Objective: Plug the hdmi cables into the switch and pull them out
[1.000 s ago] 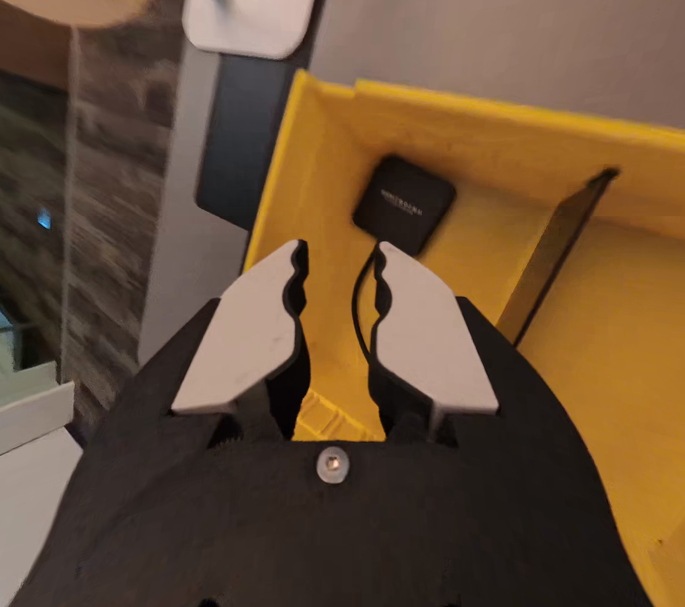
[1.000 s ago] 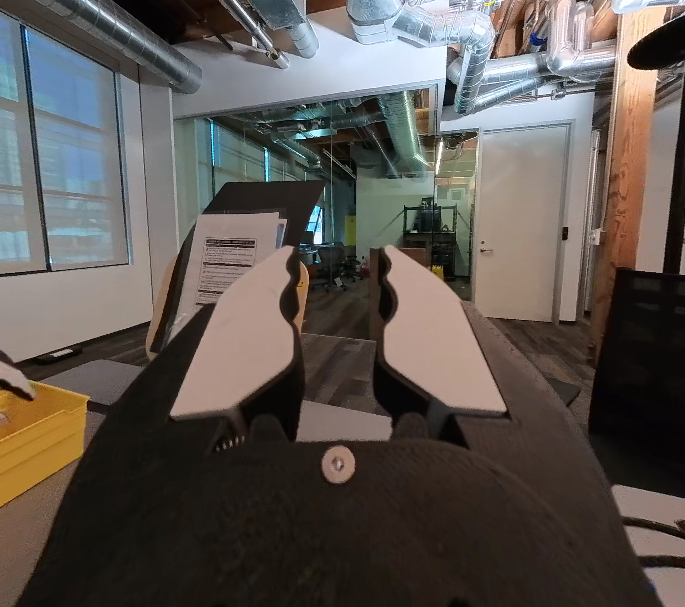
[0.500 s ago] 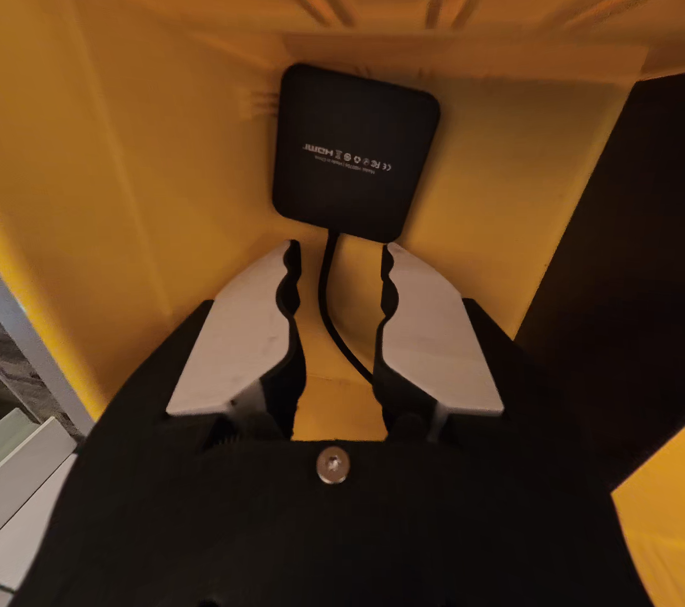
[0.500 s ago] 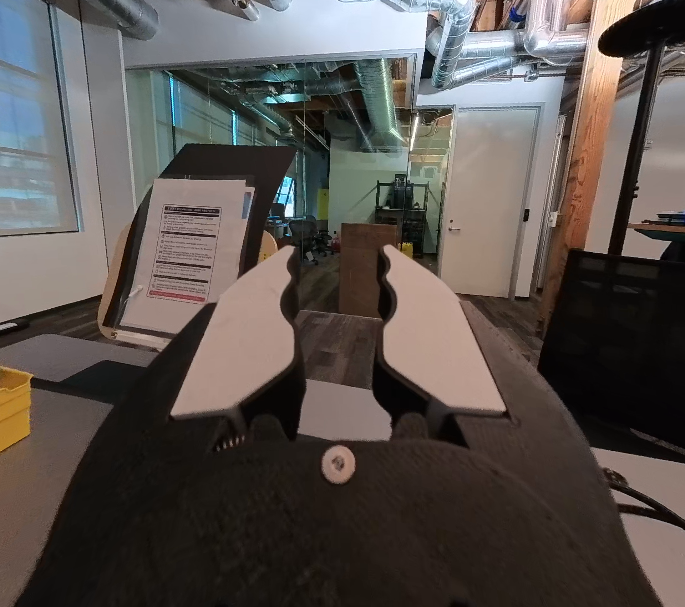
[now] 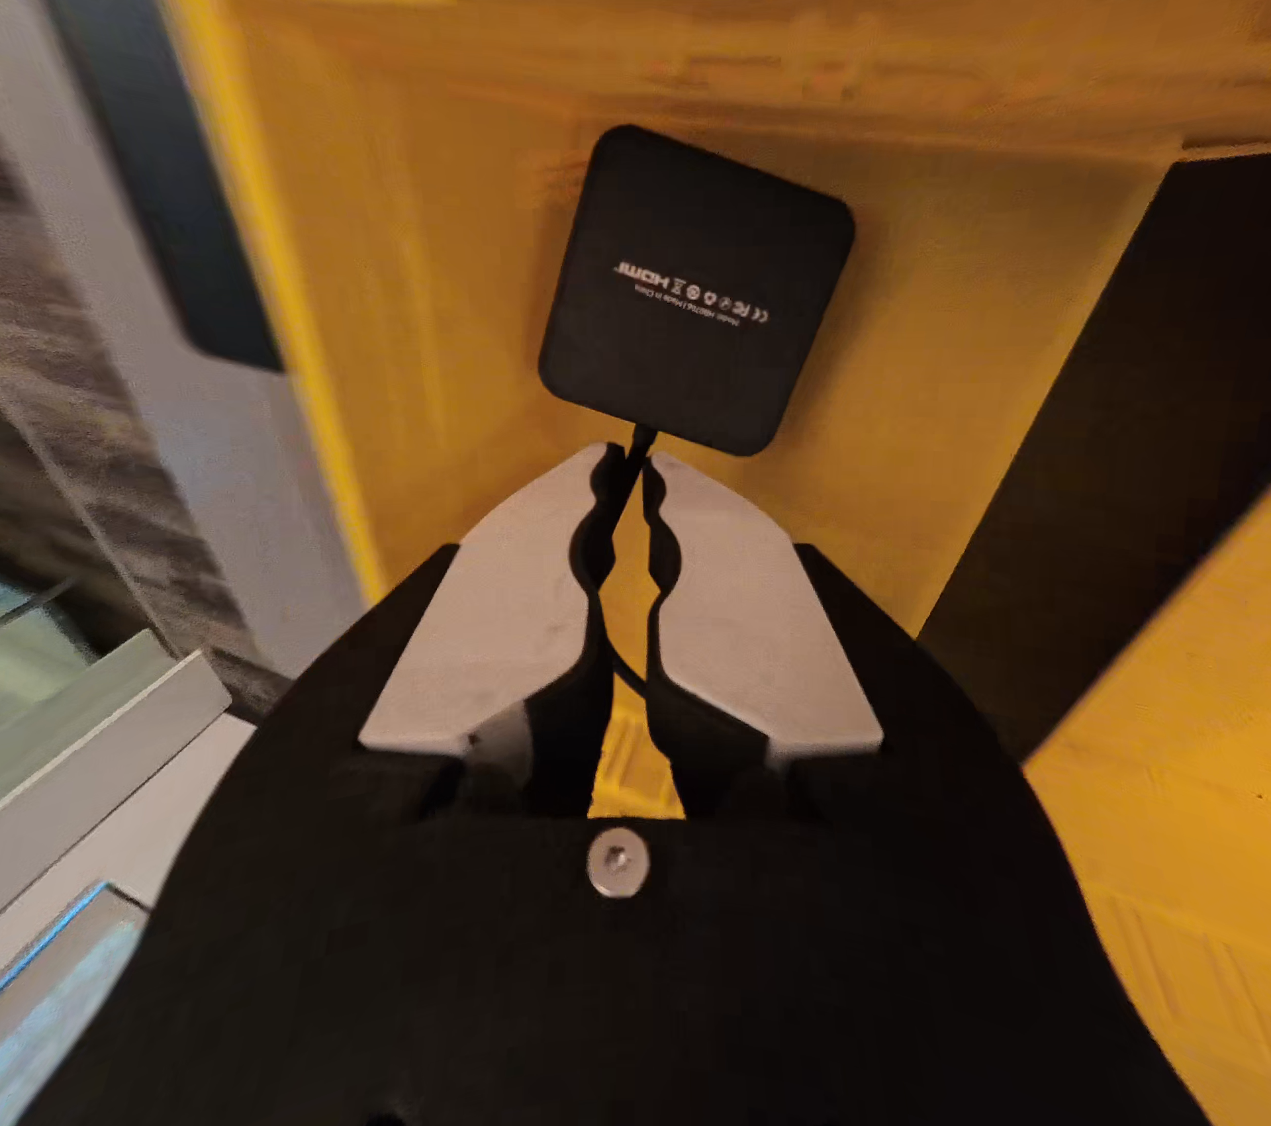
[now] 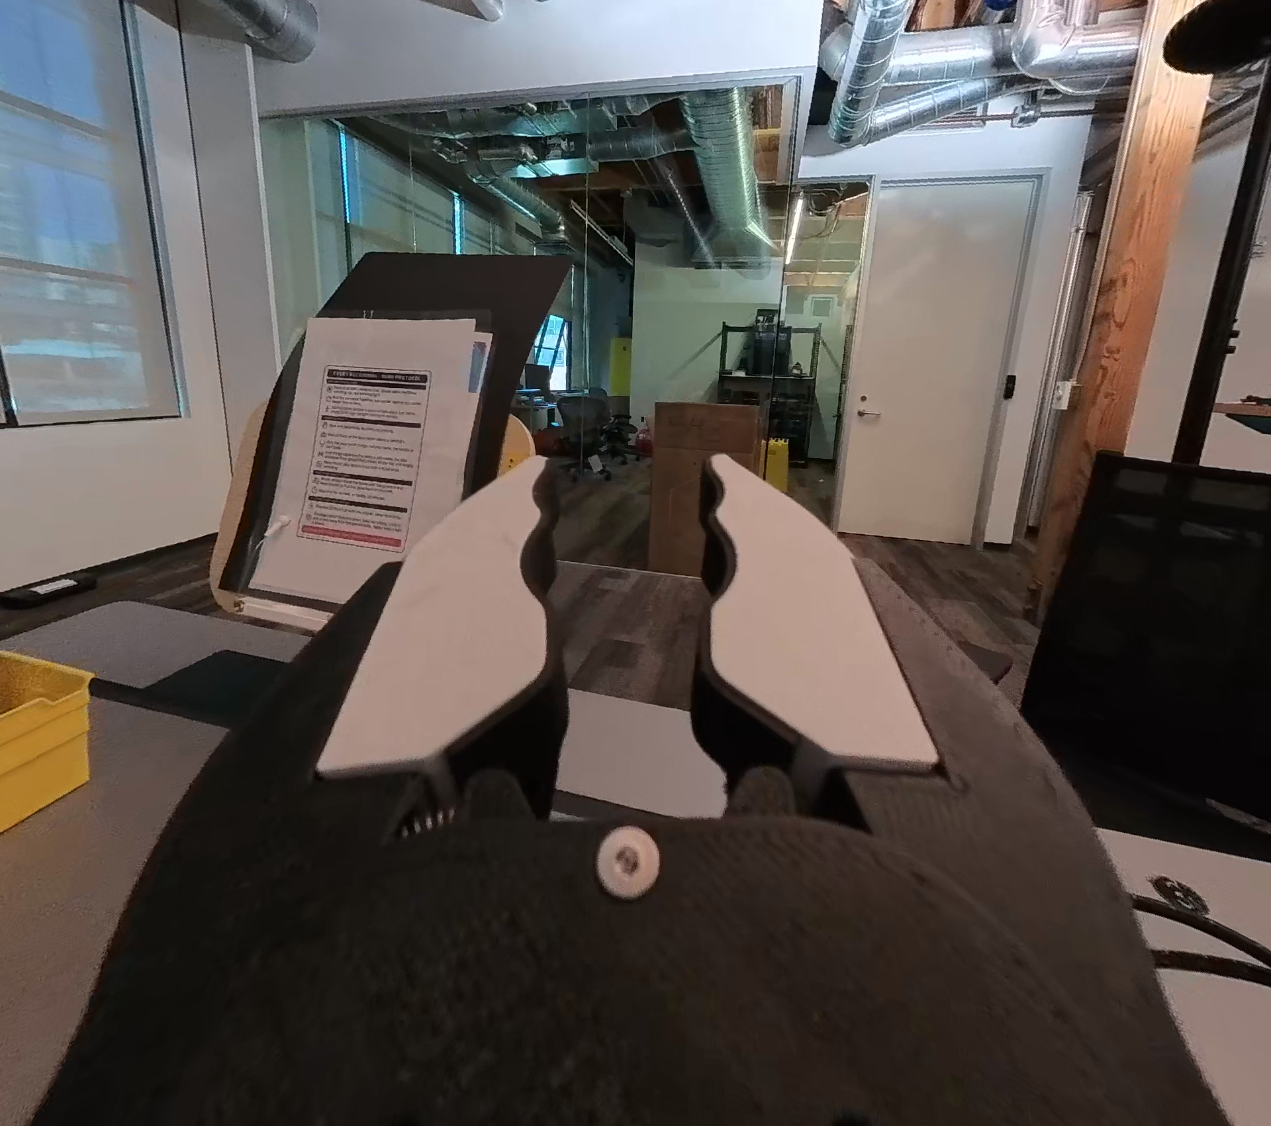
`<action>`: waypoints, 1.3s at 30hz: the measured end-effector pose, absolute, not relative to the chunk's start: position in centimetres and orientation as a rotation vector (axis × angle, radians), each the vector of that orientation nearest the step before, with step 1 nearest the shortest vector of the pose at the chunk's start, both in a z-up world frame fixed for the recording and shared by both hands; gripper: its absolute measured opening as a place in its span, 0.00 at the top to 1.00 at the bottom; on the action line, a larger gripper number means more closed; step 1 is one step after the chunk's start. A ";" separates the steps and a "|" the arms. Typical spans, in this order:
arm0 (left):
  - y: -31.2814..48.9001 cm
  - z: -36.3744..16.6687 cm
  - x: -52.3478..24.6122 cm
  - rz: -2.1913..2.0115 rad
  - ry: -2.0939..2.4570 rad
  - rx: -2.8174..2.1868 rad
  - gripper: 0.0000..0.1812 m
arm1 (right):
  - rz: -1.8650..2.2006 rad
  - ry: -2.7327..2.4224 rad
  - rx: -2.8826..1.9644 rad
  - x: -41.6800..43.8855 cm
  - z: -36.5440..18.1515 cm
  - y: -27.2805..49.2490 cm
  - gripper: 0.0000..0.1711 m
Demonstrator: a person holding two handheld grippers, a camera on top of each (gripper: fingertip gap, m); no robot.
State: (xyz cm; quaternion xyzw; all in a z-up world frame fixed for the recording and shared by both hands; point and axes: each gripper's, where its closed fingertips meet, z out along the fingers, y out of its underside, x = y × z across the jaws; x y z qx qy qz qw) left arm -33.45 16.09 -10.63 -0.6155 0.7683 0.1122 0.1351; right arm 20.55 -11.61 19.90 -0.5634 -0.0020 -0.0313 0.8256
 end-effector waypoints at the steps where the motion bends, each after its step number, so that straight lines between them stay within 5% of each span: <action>1: 16.1 -8.9 -33.4 0.322 2.177 -1.774 0.98 | -0.062 -0.008 -1.194 20.4 20.0 -11.6 0.77; 10: 11.2 8.7 -28.9 0.031 1.823 -1.700 0.98 | 0.002 -0.081 -1.178 17.3 20.4 -10.8 0.78; 16: 6.6 14.4 -23.3 -0.146 1.768 -1.762 0.98 | 0.057 -0.115 -1.160 15.8 20.8 -11.2 0.78; 27: 0.6 -2.8 -14.8 -0.143 1.613 -2.031 0.98 | 0.178 -0.266 -1.382 11.5 16.2 -7.9 0.78; 39: 0.0 -12.9 -17.0 0.013 1.465 -2.197 0.98 | 0.606 -0.751 -2.100 -2.2 -6.7 -0.3 0.80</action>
